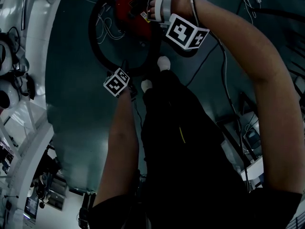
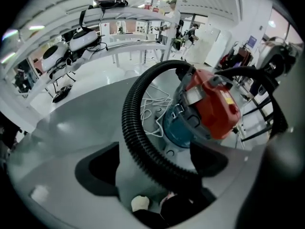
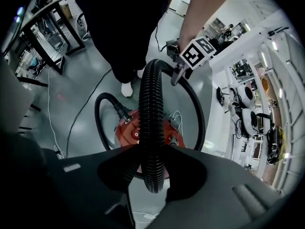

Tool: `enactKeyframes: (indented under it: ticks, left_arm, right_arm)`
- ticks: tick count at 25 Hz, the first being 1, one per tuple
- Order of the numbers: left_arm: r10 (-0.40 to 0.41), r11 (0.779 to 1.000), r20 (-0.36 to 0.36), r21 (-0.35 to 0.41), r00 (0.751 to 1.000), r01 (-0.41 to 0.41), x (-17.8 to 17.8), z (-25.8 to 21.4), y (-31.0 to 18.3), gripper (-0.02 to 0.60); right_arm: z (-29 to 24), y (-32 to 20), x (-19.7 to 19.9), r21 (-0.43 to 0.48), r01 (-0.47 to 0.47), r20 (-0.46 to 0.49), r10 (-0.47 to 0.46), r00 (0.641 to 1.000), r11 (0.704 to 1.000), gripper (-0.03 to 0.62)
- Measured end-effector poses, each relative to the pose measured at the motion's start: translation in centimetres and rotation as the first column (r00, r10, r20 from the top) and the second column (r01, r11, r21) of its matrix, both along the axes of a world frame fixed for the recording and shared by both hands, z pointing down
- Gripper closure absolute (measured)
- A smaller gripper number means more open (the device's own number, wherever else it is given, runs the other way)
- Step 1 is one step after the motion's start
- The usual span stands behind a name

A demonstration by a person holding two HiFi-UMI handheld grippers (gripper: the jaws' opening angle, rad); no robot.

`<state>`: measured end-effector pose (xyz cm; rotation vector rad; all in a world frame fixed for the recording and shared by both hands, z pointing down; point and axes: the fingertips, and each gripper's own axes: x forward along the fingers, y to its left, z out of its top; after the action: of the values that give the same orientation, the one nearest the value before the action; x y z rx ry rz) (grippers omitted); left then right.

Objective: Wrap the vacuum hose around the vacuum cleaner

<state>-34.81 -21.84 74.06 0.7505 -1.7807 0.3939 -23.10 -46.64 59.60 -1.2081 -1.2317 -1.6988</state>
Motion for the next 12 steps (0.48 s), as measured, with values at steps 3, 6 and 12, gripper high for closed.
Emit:
enactKeyframes:
  ticks: [3,6,12]
  left_arm:
    - [0.058,0.998,0.002,0.019,0.998,-0.058,0.9,-0.3,-1.0,0.114]
    - [0.186,0.975,0.014,0.121,0.982,-0.187,2.2,-1.4,-4.5,0.137]
    - [0.330,0.835,0.048,0.450,0.943,-0.315,5.0,-6.4,-11.5,0.204]
  right_arm:
    - [0.4,1.6,-0.5,-0.028,0.015,0.000,-0.015,1.000,0.999,0.437]
    - [1.2,2.3,-0.7,-0.045,0.006,-0.007,-0.006,1.000,0.999,0.437]
    - [1.6,2.7,-0.7,-0.042,0.003,-0.026,-0.004,1.000,0.999,0.439]
